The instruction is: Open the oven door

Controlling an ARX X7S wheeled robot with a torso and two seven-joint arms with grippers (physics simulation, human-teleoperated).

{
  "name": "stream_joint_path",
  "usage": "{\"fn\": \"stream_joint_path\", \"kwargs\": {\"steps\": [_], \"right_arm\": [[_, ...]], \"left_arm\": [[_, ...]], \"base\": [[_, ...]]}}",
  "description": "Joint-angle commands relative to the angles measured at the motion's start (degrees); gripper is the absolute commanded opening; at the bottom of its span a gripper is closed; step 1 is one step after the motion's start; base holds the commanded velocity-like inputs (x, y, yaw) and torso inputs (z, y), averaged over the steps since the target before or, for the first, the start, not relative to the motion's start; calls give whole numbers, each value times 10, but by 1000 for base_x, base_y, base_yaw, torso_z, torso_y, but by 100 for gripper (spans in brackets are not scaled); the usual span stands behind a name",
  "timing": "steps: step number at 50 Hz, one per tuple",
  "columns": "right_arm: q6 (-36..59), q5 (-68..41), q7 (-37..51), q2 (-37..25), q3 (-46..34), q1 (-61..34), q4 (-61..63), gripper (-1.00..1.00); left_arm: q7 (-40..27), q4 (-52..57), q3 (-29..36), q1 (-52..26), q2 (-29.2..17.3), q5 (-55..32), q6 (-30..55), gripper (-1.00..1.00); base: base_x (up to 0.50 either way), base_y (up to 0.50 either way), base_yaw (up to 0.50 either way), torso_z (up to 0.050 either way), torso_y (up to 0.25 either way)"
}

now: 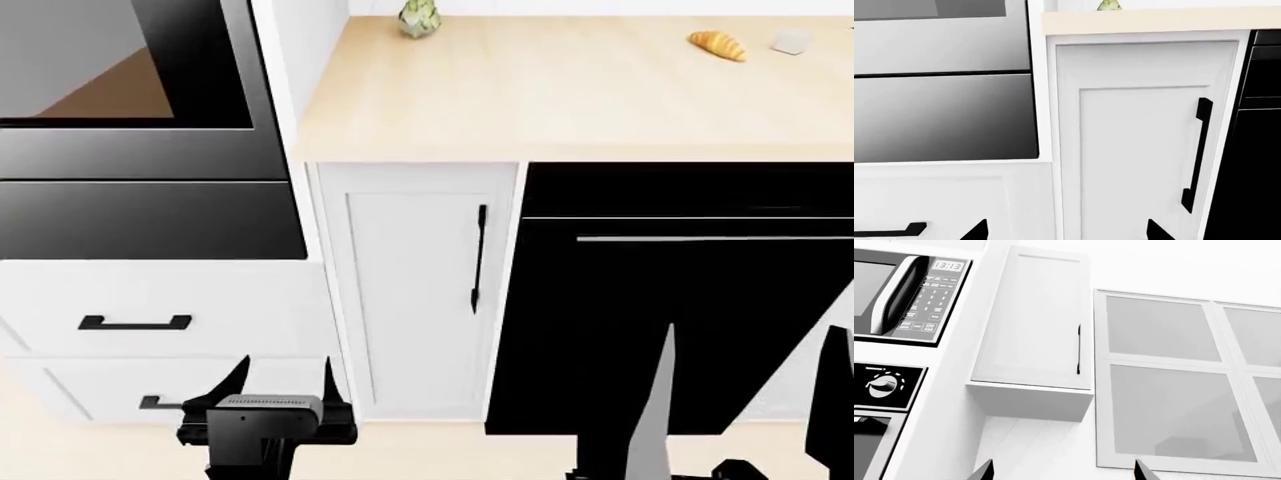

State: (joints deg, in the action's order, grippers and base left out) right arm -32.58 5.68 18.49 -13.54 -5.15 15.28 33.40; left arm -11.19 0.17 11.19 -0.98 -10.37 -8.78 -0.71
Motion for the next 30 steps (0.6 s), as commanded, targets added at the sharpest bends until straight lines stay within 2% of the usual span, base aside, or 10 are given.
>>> {"fn": "stream_joint_path", "kwargs": {"steps": [1,28,30], "right_arm": [[0,0,5,-3,-1,-1,0,100],[2,2,16,-9,-5,-2,0,100],[3,3,17,-9,-5,-2,0,100]], "left_arm": [[-3,0,4,0,-3,-2,-1,100],[-10,-1,11,-1,-9,-9,-3,100],[-8,-1,12,-1,-9,-12,-2,100]], "base": [[0,0,0,-36,0],[0,0,0,-37,0],[0,0,0,0,0]]}}
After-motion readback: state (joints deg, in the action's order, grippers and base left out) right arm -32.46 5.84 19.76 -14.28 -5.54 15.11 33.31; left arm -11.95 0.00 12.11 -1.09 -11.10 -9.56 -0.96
